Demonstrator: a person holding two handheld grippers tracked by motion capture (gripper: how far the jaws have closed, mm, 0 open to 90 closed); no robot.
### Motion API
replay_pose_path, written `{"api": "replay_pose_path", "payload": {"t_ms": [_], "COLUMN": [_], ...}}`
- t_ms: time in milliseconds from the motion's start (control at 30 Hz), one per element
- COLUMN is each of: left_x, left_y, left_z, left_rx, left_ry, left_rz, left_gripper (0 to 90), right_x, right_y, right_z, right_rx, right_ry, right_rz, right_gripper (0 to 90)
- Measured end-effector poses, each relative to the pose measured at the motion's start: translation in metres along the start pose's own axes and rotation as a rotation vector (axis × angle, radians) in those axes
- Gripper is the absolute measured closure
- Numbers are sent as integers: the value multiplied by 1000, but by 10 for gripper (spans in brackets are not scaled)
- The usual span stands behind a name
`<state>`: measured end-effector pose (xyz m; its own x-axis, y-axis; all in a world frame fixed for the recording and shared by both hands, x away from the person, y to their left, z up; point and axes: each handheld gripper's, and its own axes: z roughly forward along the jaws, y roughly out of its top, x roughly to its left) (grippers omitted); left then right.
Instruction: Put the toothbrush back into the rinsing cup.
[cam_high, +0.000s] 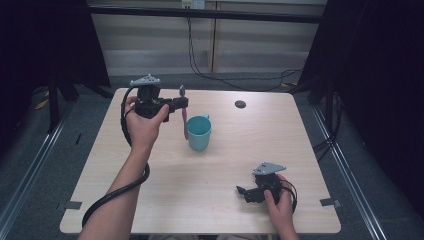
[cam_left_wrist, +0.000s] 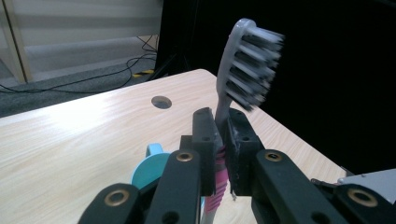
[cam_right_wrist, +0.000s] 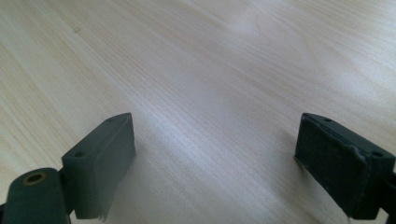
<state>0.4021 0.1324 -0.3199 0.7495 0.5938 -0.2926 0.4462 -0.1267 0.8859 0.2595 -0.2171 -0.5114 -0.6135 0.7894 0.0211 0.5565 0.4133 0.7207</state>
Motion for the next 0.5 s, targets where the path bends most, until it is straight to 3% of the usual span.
{"api": "replay_pose_path", "payload": {"t_ms": [500], "left_x": [6], "left_y": [7], "left_z": [10], "left_rx": [-1], "left_ry": [12], "left_rz": [-8], "left_gripper": [841], "right_x": [0], "right_y": [0], "right_z": [0], "right_rx": [0], "right_ry": [0], "right_rz": [-2], "right_gripper": [114]}}
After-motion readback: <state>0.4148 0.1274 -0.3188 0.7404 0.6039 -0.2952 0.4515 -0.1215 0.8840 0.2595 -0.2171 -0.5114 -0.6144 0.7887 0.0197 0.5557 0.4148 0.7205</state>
